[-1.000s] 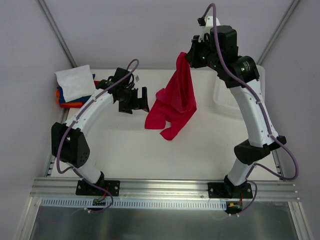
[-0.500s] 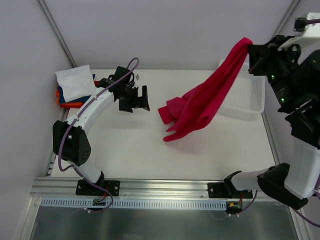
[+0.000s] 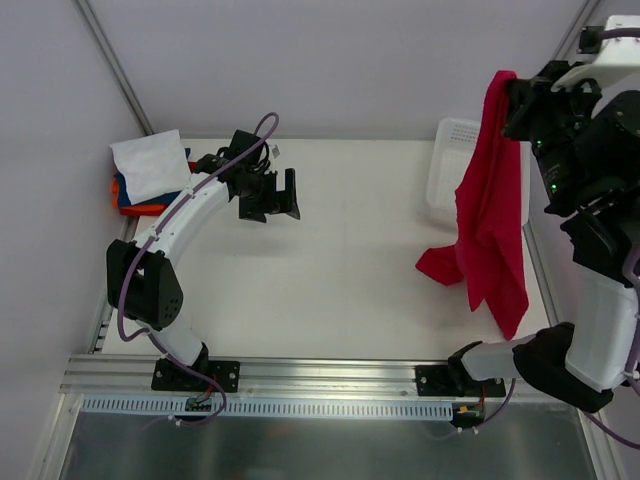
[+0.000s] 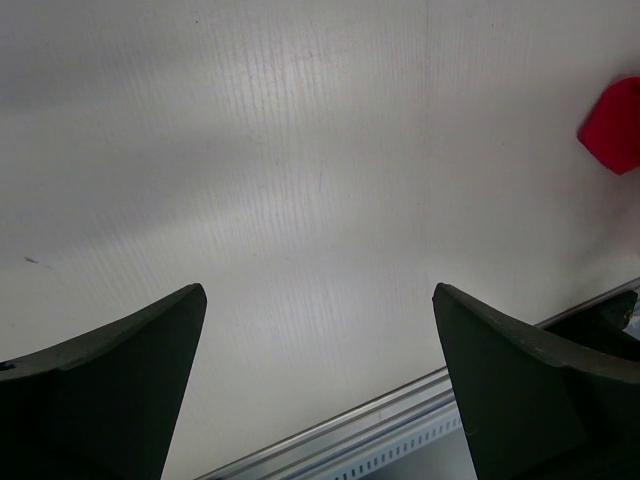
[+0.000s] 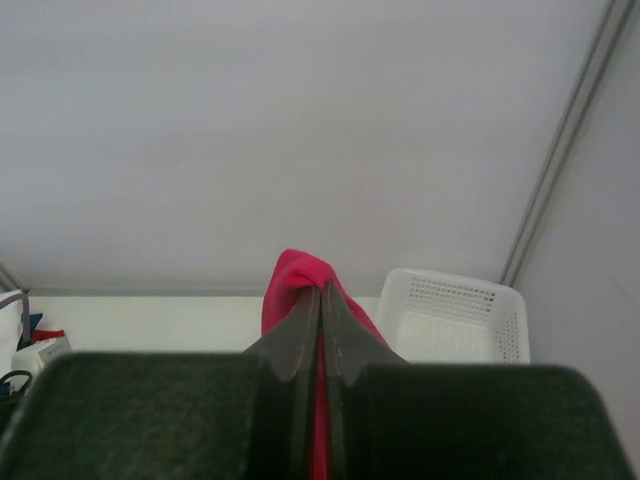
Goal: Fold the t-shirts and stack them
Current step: Move the tshirt to the center of the board
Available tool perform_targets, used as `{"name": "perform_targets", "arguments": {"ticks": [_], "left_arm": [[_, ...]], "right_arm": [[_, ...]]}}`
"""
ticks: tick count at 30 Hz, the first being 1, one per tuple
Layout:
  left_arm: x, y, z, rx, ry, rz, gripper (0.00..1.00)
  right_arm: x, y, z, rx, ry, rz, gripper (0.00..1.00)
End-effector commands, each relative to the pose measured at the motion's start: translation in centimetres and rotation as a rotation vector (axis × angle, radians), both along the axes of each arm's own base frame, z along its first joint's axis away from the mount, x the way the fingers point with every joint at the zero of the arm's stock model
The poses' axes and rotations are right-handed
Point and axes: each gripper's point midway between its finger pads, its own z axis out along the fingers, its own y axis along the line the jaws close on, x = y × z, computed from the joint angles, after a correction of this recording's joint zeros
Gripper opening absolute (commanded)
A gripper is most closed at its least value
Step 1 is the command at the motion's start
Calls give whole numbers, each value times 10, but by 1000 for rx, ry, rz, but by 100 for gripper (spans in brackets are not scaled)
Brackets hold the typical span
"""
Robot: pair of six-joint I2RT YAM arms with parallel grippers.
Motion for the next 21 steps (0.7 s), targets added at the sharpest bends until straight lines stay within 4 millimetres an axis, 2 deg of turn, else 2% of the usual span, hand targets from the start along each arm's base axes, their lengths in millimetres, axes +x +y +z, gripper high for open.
{"name": "perform_targets", "arguments": {"ticks": [1,4,5,7,8,11,12,14,15,16,17,18,19,21], "left_arm": [[1,-3,15,-5,-37,-22,99],[-2,-2,15,-1,-37,-21,99],[-1,0,14,6,-39,-15,99],[-3,2,13,11,-37,-13,99],[-4,2,13,15,-40,-12,99],[-5,6,13,23,-46,-4,99],[-6,6,14,24,-47,0,99],[-9,8,13,25,-43,5,99],[-9,8,14,27,-47,7,99],[-9,9,14,30,-47,10,99],[-10,10,15,29,-50,14,99],[-11,10,15,32,-49,17,99],[-12,11,14,33,-47,21,99],[-14,12,16,31,-48,27,99]], "right_arm": [[30,49,-6,29,12,140,0],[49,87,-27,25,75,238,0],[64,100,-43,10,117,250,0],[77,125,-63,8,175,317,0],[92,140,-84,-8,231,330,0],[112,169,-114,5,312,386,0],[127,182,-131,5,350,390,0],[141,198,-143,13,376,410,0],[159,212,-165,2,418,411,0],[166,216,-154,17,385,421,0],[174,220,-157,18,383,418,0],[190,229,-174,12,405,416,0],[198,225,-171,29,391,402,0],[213,221,-179,80,404,368,0]]}}
